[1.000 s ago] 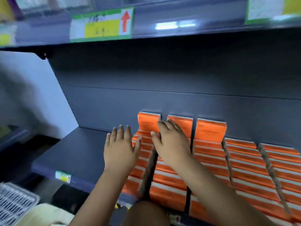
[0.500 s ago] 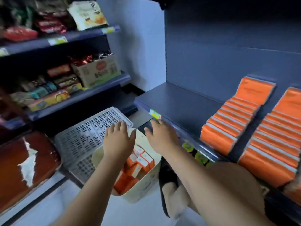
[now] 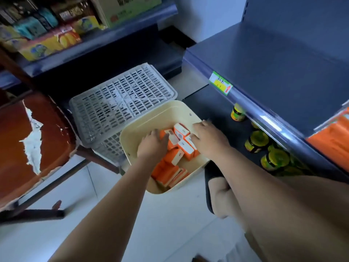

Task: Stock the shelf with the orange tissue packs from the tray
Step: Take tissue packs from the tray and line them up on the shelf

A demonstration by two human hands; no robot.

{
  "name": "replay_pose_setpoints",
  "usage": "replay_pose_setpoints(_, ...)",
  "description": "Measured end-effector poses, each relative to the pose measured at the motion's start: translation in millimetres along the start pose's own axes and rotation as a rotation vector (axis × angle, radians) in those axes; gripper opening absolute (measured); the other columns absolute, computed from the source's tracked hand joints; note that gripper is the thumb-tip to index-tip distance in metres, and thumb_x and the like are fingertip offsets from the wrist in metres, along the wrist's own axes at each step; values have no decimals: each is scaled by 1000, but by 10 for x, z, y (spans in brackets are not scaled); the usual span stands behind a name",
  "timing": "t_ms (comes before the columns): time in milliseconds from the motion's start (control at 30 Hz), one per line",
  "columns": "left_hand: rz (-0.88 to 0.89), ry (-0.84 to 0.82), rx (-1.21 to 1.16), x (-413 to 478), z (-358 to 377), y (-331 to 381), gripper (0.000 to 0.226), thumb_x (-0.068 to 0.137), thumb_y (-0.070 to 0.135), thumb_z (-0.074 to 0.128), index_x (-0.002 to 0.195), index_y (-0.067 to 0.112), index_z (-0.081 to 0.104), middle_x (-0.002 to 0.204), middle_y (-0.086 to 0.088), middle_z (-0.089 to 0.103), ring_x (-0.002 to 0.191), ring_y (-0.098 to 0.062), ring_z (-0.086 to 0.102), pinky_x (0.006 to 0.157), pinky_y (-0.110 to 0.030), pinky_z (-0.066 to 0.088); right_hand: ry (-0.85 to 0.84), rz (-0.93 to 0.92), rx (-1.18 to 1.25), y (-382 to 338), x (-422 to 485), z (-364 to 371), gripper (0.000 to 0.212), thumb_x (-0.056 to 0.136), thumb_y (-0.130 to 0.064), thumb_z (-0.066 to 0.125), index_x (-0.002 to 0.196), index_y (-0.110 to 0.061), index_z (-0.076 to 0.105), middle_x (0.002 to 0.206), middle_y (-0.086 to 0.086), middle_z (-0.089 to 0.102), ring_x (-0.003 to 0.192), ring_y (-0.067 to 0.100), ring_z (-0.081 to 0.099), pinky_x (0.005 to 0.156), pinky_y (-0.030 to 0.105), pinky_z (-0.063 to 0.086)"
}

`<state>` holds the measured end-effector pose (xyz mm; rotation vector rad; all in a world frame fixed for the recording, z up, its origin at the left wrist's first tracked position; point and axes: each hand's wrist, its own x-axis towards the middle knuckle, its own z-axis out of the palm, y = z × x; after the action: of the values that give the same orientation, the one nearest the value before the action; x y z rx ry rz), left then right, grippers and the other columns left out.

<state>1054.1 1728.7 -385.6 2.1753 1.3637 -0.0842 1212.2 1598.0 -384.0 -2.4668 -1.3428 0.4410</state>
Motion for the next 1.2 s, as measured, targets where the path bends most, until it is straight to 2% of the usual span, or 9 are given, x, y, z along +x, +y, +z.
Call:
replay_pose_setpoints(200, -123, -41, -103, 766, 446, -163, 51, 101, 48, 44, 128, 7, 56, 128, -20, 62, 120, -41, 57, 97, -45, 46, 5, 213, 289, -185, 450, 643, 29, 99, -20, 54, 124, -13, 67, 125, 9, 66, 116, 30, 61, 95, 40, 51)
replay_pose_setpoints(367, -325, -115, -217, 1234, 938, -335, 46, 99, 41, 48, 129, 9, 60, 131, -17, 66, 125, -38, 59, 98, -35, 41, -154, 326, 141, -119, 804, 1191, 28, 94, -22, 60, 121, -12, 63, 119, 11, 63, 112, 35, 60, 91, 46, 56)
replay_pose_setpoints(467, -419, -138, -356, 1422, 1191, -417, 54, 91, 43, 60, 134, 11, 56, 134, -13, 65, 124, -34, 60, 104, -41, 47, -225, 376, 69, -6, 888, 1506, 30, 93, -18, 59, 122, -15, 61, 122, 10, 60, 117, 34, 57, 96, 47, 53)
replay_pose_setpoints(633, -462, -73, -440, 1607, 1493, -521, 70, 67, 49, 73, 127, 17, 57, 119, -7, 72, 114, -30, 68, 100, -46, 55, -85, 327, -81, 145, 880, 1943, 34, 92, -32, 67, 121, -19, 56, 122, 8, 54, 107, 27, 56, 92, 39, 54)
replay_pose_setpoints(767, -385, -18, -449, 1643, 1653, -538, 36, 81, 35, 74, 109, 16, 63, 115, -13, 72, 110, -32, 67, 102, -46, 52, -42, 269, -118, 246, 933, 1959, 34, 97, -30, 60, 126, -16, 51, 122, 10, 55, 107, 28, 59, 81, 39, 52)
replay_pose_setpoints(833, -395, 20, -506, 1621, 1672, -581, 24, 73, 31, 74, 86, 25, 54, 99, -4, 71, 95, -29, 71, 90, -48, 59, -77, 263, -104, 261, 953, 1890, 27, 100, -22, 55, 125, -14, 54, 123, 10, 60, 112, 30, 60, 84, 40, 52)
replay_pose_setpoints(900, -426, 29, -621, 1574, 1631, -617, 23, 73, 21, 70, 82, 29, 50, 92, 3, 67, 87, -26, 72, 79, -50, 63, -148, 329, -58, 279, 940, 1845, 20, 97, -20, 58, 117, -16, 60, 116, 8, 65, 109, 30, 63, 81, 39, 53)
replay_pose_setpoints(1033, -429, 145, -820, 1283, 1359, -526, 40, 76, -9, 54, 94, 26, 65, 90, 1, 72, 84, -22, 71, 69, -38, 64, -120, 636, 318, 271, 842, 1679, 20, 84, -23, 65, 105, -24, 65, 100, -1, 67, 92, 27, 66, 75, 34, 55)
replay_pose_setpoints(1200, -396, 239, -1117, 922, 992, -451, 22, 77, 10, 52, 78, 19, 73, 78, -5, 72, 74, -19, 62, 71, -33, 49, 34, 681, 954, 96, 781, 1205, 7, 80, -17, 63, 76, -13, 59, 72, -6, 58, 68, 18, 54, 61, 28, 42)
